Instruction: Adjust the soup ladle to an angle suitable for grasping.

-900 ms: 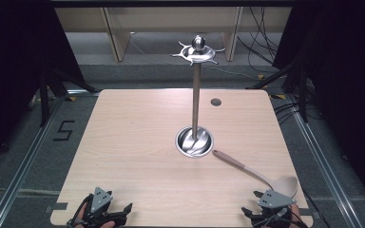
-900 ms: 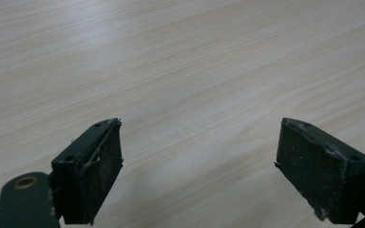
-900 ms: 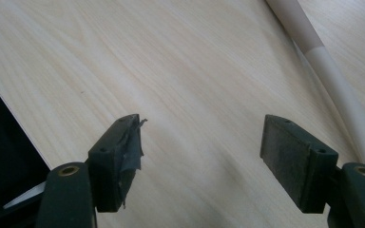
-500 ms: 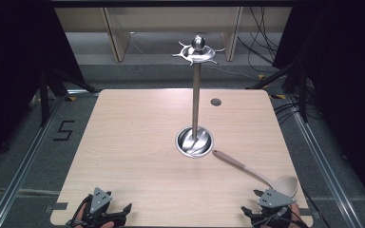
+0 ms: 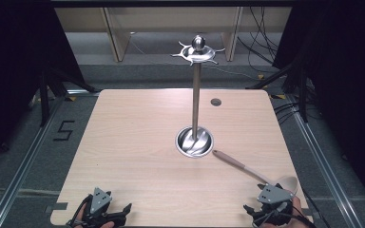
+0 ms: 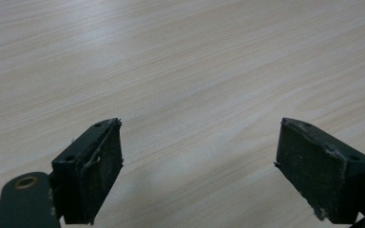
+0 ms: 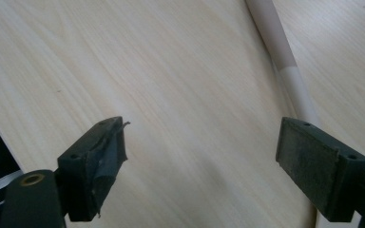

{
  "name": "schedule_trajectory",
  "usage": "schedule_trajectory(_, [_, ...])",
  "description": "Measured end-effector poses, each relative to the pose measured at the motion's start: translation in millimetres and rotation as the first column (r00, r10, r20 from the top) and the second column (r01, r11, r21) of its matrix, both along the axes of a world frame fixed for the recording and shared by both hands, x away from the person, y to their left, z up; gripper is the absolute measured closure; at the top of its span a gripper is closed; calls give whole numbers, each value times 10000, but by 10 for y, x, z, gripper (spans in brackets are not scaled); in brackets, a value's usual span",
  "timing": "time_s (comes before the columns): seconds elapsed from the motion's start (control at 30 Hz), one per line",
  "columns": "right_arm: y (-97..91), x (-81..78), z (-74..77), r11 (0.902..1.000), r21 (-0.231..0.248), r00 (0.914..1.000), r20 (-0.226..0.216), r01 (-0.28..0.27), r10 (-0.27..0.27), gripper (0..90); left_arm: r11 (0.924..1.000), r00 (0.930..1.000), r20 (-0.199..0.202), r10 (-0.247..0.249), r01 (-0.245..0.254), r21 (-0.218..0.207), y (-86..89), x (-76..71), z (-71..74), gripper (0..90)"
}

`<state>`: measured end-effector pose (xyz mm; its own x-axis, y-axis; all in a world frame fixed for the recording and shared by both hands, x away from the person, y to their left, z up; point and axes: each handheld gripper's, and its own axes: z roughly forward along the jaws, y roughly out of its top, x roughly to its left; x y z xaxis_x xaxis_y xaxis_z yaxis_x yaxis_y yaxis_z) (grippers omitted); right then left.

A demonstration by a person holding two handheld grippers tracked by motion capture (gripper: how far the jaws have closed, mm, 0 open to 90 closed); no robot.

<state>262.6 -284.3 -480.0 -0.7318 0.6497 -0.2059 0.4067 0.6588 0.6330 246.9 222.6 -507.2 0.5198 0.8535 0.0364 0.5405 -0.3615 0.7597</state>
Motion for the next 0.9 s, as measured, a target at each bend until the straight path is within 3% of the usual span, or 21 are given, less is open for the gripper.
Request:
schedule_trajectory(0.03, [0, 0, 0, 10000, 0, 10000, 0, 0, 0, 193, 10000, 10000, 24, -56, 56, 50, 4, 2, 3, 149])
schedule_trajectory(0.07, [-5, 34, 18, 9998, -89, 9999, -26, -152, 152, 238, 9992, 9997, 86, 237, -234, -336, -24, -9, -8, 149])
schedule_trajectory(0.1, [-5, 34, 18, 9998, -89, 9999, -26, -152, 152, 238, 9992, 9997, 86, 237, -234, -336, -24, -9, -8, 149])
schedule_trajectory(0.13, [-16, 68, 52, 9997, -123, 9997, 49, -228, 229, 240, 9995, 9998, 8, 218, -218, -209, -14, -21, 3, 149])
schedule_trajectory(0.17, [-19, 74, 73, 9999, -108, 9999, 5, -101, 101, 240, 9979, 9979, 431, -478, 459, 452, 29, 37, 17, 149])
schedule_trajectory(0.2, [-26, 93, 90, 9997, -164, 9998, 20, -181, 181, 249, 9998, 9998, 143, 153, -151, -132, -17, -10, 0, 149])
schedule_trajectory(0.23, [-31, 102, 106, 9998, -152, 10000, -35, -83, 83, 255, 9995, 9999, 92, 124, -121, -278, -26, -12, -4, 149])
schedule_trajectory(0.3, [-45, 152, 119, 9993, -288, 9997, -50, -229, 228, 258, 9997, 9998, 28, -205, 204, 148, 5, -6, 13, 149])
schedule_trajectory(0.43, [-40, 245, 128, 9990, -438, 9995, -293, -107, 94, 278, 9989, 9995, 209, 223, -214, -416, -34, -6, -7, 149])
schedule_trajectory(0.63, [-39, 415, 163, 9976, -688, 9994, -355, 7, -31, 314, 9980, 9994, 125, 322, -314, -557, -48, -10, -12, 149])
schedule_trajectory(0.73, [-39, 512, 193, 9960, -881, 9993, -350, 115, -146, 332, 9999, 9997, 201, 132, -131, -92, -25, 8, -3, 149])
schedule_trajectory(0.8, [-39, 616, 204, 9945, -1043, 9990, -422, 83, -128, 345, 9983, 9992, 114, 377, -371, -450, -48, -11, -9, 149])
schedule_trajectory(0.83, [-33, 659, 210, 9934, -1134, 9982, -556, 182, -247, 360, 9984, 9994, 235, 272, -260, -509, -48, 2, -17, 149])
schedule_trajectory(0.87, [-39, 720, 207, 9915, -1299, 9981, -614, -88, 8, 381, 9989, 9994, 313, 170, -156, -443, -42, 12, -15, 149])
schedule_trajectory(0.9, [-35, 750, 203, 9908, -1351, 9974, -705, 32, -128, 400, 9987, 9995, 222, 245, -235, -444, -45, 3, -12, 149])
